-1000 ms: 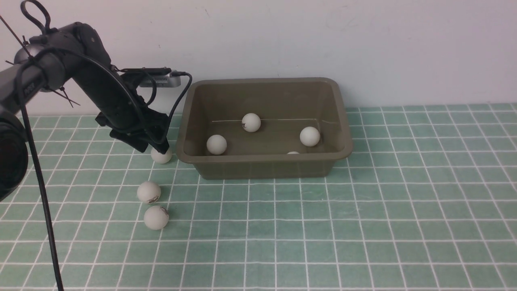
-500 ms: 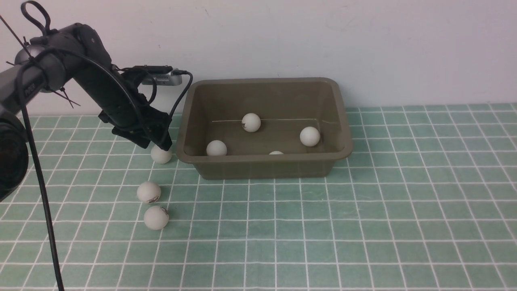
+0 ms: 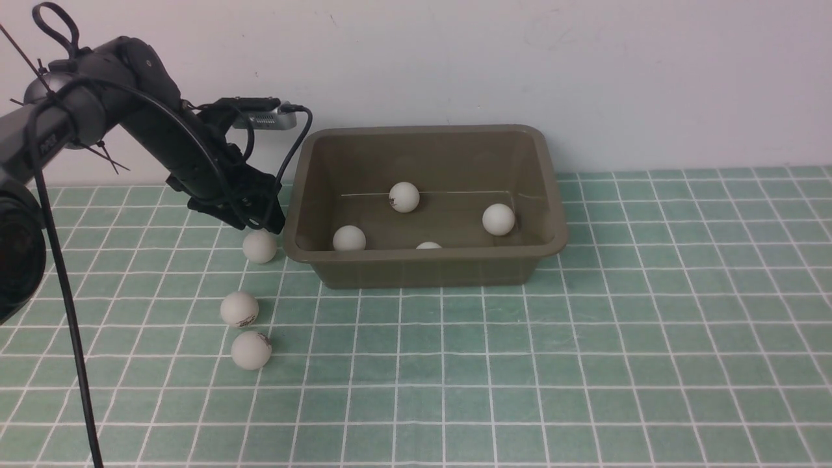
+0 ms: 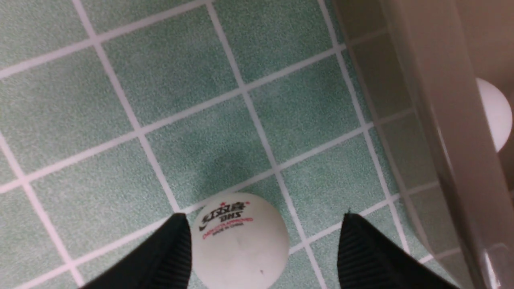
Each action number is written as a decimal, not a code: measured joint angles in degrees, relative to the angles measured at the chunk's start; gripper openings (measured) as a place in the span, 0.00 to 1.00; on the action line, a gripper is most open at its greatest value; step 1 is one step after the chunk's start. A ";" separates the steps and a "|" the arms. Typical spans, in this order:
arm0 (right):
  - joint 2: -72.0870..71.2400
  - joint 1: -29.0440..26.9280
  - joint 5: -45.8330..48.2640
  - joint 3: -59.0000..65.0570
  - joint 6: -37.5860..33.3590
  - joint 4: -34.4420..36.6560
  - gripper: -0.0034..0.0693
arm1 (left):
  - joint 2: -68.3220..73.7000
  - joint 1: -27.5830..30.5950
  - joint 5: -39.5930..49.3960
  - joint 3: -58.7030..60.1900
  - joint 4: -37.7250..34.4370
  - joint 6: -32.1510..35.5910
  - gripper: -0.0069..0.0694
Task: Put the table tennis balls in the box on the green coffee tablecloth.
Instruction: 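Reach for and grasp a ping pong ball on the table beside the basket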
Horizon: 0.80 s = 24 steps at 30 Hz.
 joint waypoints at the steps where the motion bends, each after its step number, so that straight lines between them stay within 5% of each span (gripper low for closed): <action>1: 0.00 0.00 0.00 0.00 0.00 0.00 0.03 | 0.00 0.00 -0.13 0.00 0.00 0.00 0.67; 24: 0.00 0.00 -1.68 0.00 0.00 0.04 0.03 | 3.49 0.00 -1.03 0.00 0.18 -0.29 0.67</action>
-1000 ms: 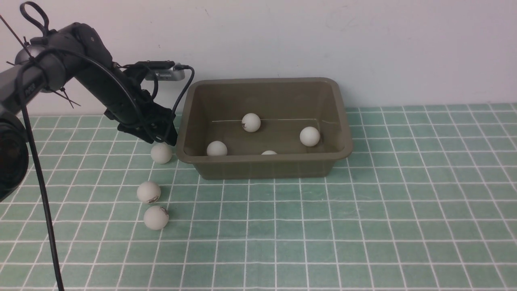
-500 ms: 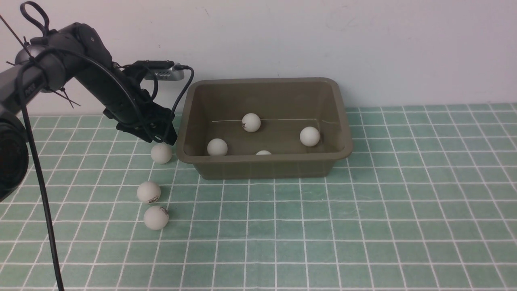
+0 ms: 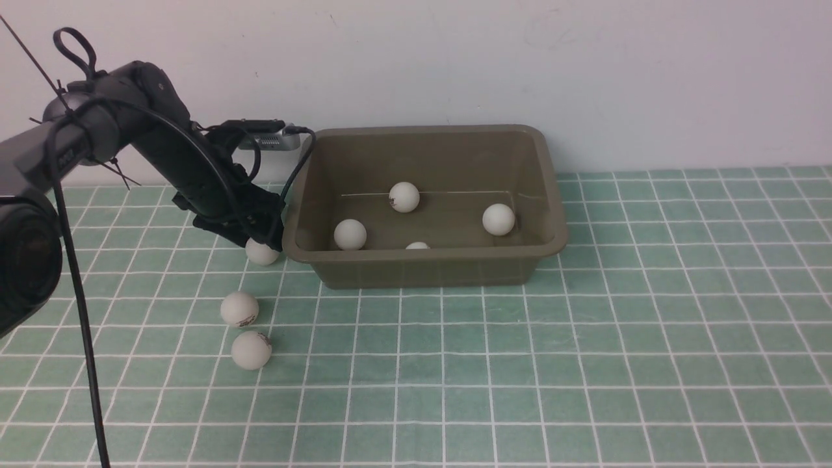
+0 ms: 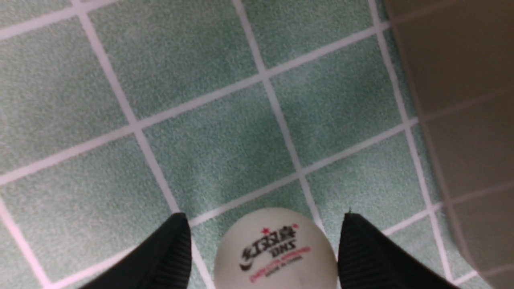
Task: Put the table tennis balls in the box on the green coffee tablecloth.
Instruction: 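Reach for and grasp a ping pong ball on the table beside the basket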
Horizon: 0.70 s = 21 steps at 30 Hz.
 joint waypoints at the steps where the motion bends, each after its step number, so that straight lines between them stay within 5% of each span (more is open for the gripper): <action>1: 0.00 0.00 -0.02 0.00 0.00 0.00 0.03 | 0.17 0.00 0.00 0.00 0.00 -0.18 0.67; 9: 0.00 0.00 -0.12 0.00 0.00 0.00 0.03 | 0.73 0.00 1.22 -0.41 2.84 -2.20 0.55; 21: 0.00 0.00 -0.23 0.00 0.00 -0.05 0.03 | -2.95 0.00 5.90 -13.52 11.84 -9.61 0.55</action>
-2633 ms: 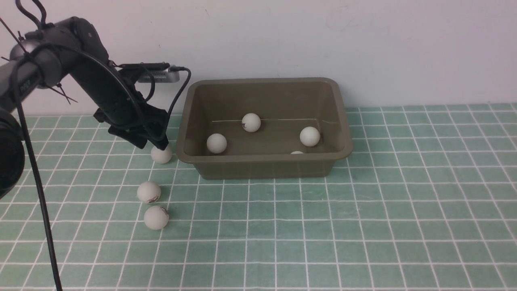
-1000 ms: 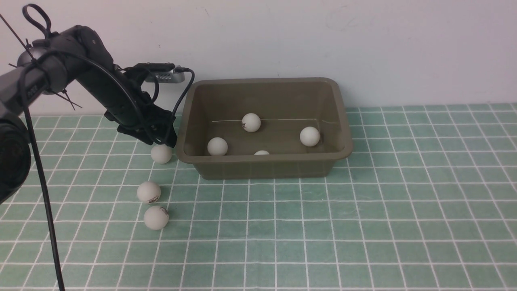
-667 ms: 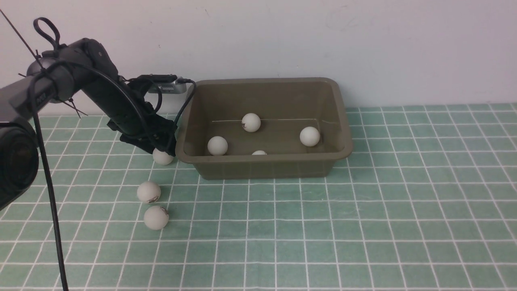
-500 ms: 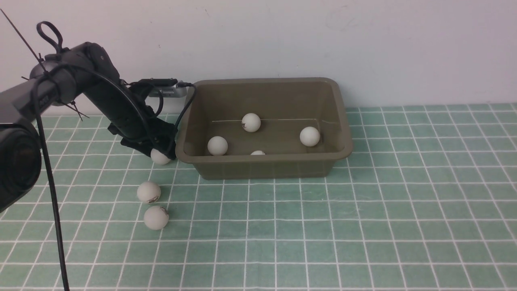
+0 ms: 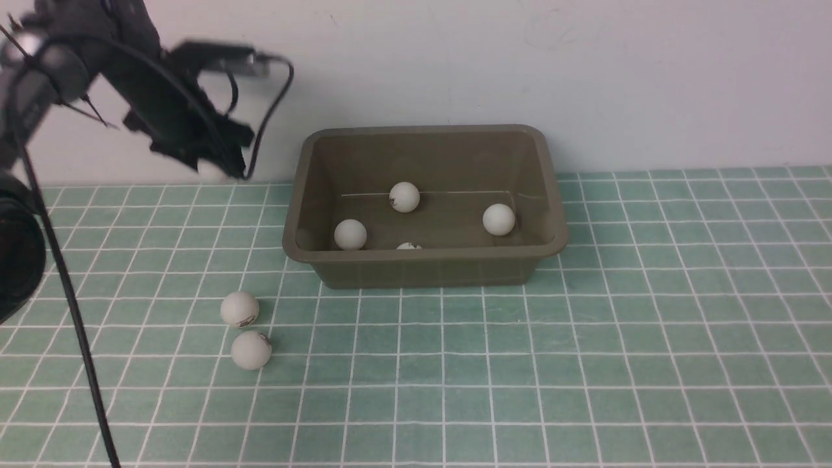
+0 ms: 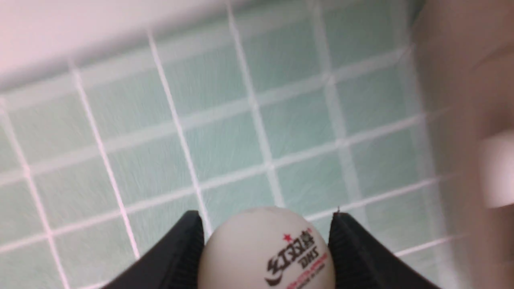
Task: Put the table tennis balls in the box on the green coffee tablecloth.
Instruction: 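Drop the ball into the bin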
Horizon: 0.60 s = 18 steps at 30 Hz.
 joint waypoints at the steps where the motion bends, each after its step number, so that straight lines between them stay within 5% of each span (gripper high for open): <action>1: 0.00 0.00 0.00 0.00 0.00 0.00 0.03 | -1.99 -0.18 0.00 -1.39 -1.12 -0.57 0.55; 7: 1.23 0.00 0.00 0.02 0.00 0.00 0.03 | -6.54 -5.18 0.21 -3.30 -12.14 3.19 0.55; 18: 2.69 0.00 -1.92 0.02 0.00 0.68 0.03 | 4.68 -14.76 0.39 -3.13 -7.96 14.14 0.59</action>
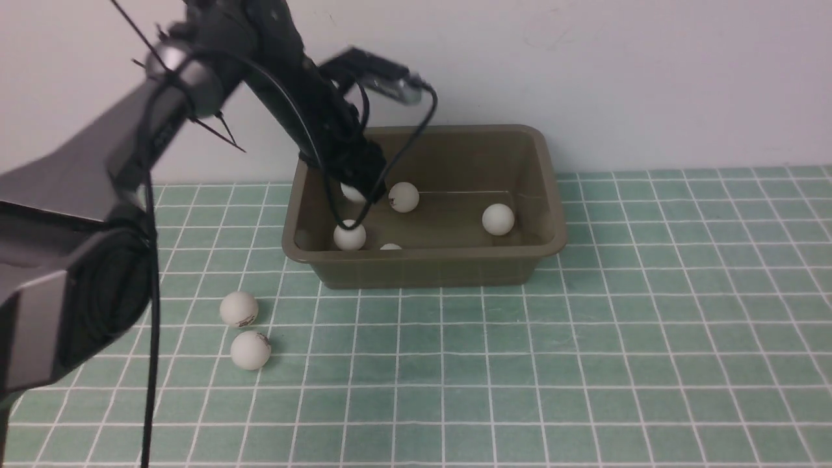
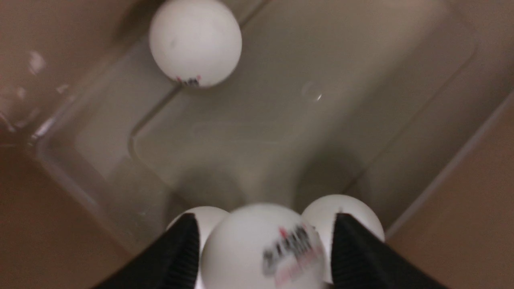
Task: Put the table tennis balls in the box on the green coffee tablecloth.
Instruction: 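Drop the ball into the bin, then reach for and grasp a ping pong ball on the table beside the basket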
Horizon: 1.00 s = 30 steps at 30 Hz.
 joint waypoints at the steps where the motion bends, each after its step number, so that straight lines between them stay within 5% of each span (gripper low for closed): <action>1: 0.00 0.00 0.00 0.00 0.00 0.28 0.03 | 0.52 -0.07 0.00 0.00 0.00 0.00 0.61; 10: 0.05 0.00 0.00 0.00 -0.16 1.62 0.03 | -6.38 -0.07 0.00 -1.69 7.64 -7.05 0.69; 17: 0.05 0.00 0.00 0.00 -1.69 2.31 0.03 | -22.02 -0.01 0.83 0.60 20.38 -24.72 0.69; 30: 0.05 0.00 1.75 0.00 -3.82 3.36 0.03 | -36.76 0.07 0.88 42.68 23.95 -26.92 0.69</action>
